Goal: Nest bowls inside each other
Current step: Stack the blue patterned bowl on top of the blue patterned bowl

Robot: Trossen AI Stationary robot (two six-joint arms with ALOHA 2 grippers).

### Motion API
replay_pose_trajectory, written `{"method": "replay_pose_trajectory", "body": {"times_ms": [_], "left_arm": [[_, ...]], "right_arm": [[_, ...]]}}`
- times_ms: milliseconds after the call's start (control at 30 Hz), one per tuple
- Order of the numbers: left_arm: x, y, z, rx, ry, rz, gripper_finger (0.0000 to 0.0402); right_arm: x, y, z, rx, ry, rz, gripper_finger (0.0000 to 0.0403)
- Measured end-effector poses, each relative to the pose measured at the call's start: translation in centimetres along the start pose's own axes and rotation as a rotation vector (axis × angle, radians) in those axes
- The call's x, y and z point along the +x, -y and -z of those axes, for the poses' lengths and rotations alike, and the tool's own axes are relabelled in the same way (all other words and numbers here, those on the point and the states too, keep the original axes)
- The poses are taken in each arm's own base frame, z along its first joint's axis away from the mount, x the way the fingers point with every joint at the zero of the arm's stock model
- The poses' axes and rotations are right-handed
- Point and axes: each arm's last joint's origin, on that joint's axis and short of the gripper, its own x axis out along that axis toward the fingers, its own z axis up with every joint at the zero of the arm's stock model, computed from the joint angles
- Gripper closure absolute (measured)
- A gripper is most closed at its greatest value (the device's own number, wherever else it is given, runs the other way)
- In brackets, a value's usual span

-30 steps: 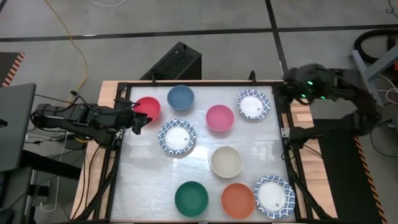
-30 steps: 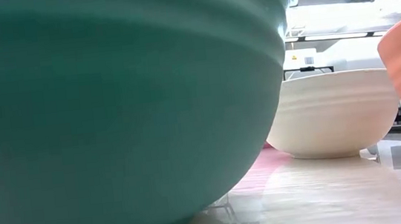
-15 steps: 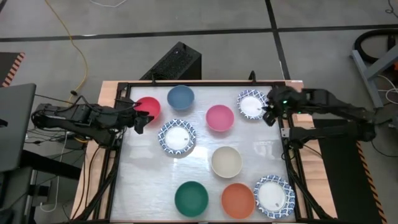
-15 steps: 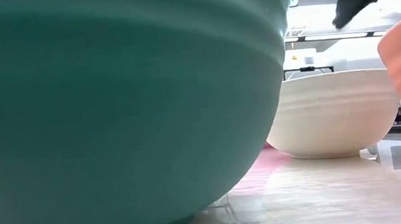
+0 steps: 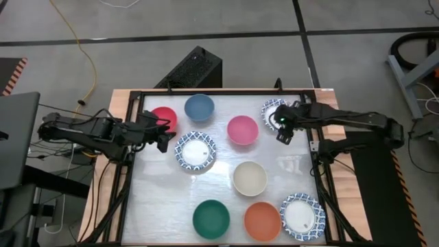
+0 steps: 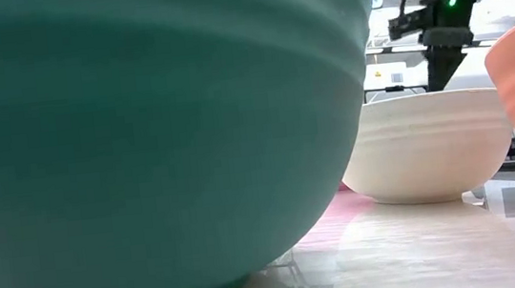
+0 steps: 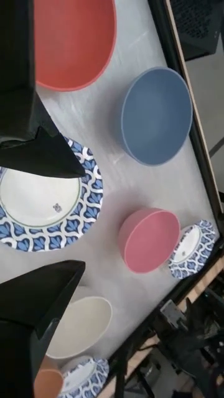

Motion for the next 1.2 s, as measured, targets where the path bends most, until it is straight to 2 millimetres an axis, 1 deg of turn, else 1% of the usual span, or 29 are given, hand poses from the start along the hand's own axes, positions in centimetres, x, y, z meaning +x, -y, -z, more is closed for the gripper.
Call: {"method": "replay_pose_trajectory", "body": {"times_ms": [167, 367, 667, 767, 933, 1100, 1200], "left_arm": [[0.1, 0.0, 0.0, 0.01, -0.003, -0.003, 0.0184], [0.1, 0.0, 0.1, 0.011, -0.003, -0.004, 0.0184], [0.1, 0.0, 0.1, 0.014, -0.006, -0.007, 0.0184], [0.1, 0.0, 0.1, 0.016, -0.008, -0.009, 0.0184], [0.1, 0.0, 0.1, 0.016, -0.014, -0.004, 0.0184], [0.1, 0.0, 0.1, 0.016, -0.015, -0.003, 0.0184], [0.1, 0.0, 0.1, 0.014, -0.015, -0.003, 0.0184]], "right_arm": [[1.8, -0.8, -1.0, -0.081, -0.056, 0.004, 0.0111], [4.1, -1.7, -2.2, -0.136, -0.115, 0.008, 0.0111], [7.7, -2.9, -2.9, -0.204, -0.24, 0.029, 0.0111], [8.8, -2.6, -3.3, -0.184, -0.255, 0.033, 0.0111], [10.3, -1.6, -3.6, -0.145, -0.281, 0.03, 0.0111], [10.8, -0.6, -3.9, -0.108, -0.26, -0.006, 0.0111], [11.0, -0.3, -4.1, -0.082, -0.246, -0.049, 0.0111]]}}
